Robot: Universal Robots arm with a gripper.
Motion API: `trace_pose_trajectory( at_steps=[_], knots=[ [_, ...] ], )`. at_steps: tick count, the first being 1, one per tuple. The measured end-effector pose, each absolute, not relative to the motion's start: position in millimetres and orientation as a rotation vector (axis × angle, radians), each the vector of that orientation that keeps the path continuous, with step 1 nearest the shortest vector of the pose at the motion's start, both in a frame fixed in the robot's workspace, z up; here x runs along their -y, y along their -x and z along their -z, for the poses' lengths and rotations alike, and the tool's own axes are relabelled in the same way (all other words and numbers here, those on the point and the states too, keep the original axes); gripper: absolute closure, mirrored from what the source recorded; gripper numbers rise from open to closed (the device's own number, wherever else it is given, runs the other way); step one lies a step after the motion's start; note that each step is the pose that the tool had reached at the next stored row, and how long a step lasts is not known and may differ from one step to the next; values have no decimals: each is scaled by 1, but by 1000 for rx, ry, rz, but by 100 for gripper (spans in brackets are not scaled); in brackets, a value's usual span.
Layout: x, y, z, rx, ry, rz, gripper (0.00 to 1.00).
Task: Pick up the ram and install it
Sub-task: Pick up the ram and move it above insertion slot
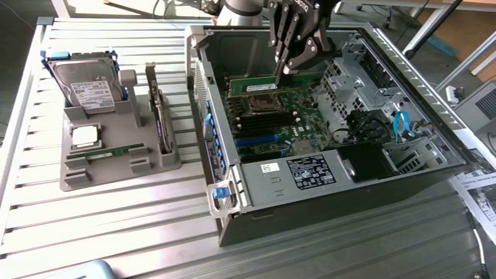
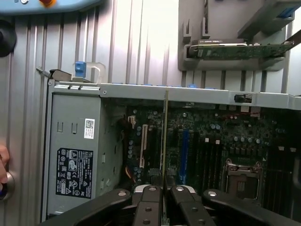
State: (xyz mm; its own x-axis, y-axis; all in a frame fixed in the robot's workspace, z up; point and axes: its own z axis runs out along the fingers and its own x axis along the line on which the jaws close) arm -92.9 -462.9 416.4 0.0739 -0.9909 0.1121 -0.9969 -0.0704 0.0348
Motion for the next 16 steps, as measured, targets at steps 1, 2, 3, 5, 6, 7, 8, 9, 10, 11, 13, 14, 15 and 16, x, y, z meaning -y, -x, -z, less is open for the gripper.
trace_pose_trajectory(
  at_steps=[1, 2, 3, 5, 6, 7, 8, 9, 10, 11, 13, 14, 15, 16],
  knots=[
    [463, 92, -416, 2069, -2224, -90, 86],
    [463, 91, -416, 2069, -2224, -90, 86],
    [463, 89, -416, 2068, -2224, -90, 86],
    [463, 86, -416, 2068, -2223, -92, 86],
    [463, 85, -416, 2068, -2223, -92, 86],
    [463, 84, -416, 2067, -2223, -92, 86],
    [463, 82, -416, 2067, -2223, -93, 86],
    [463, 81, -416, 2067, -2222, -93, 86],
    [463, 80, -416, 2067, -2222, -94, 86],
    [463, 79, -416, 2067, -2222, -94, 86],
    [463, 76, -416, 2066, -2221, -95, 86],
    [463, 75, -416, 2066, -2221, -96, 86],
    [463, 74, -416, 2066, -2221, -96, 86],
    [463, 73, -416, 2065, -2221, -96, 86]
  ],
)
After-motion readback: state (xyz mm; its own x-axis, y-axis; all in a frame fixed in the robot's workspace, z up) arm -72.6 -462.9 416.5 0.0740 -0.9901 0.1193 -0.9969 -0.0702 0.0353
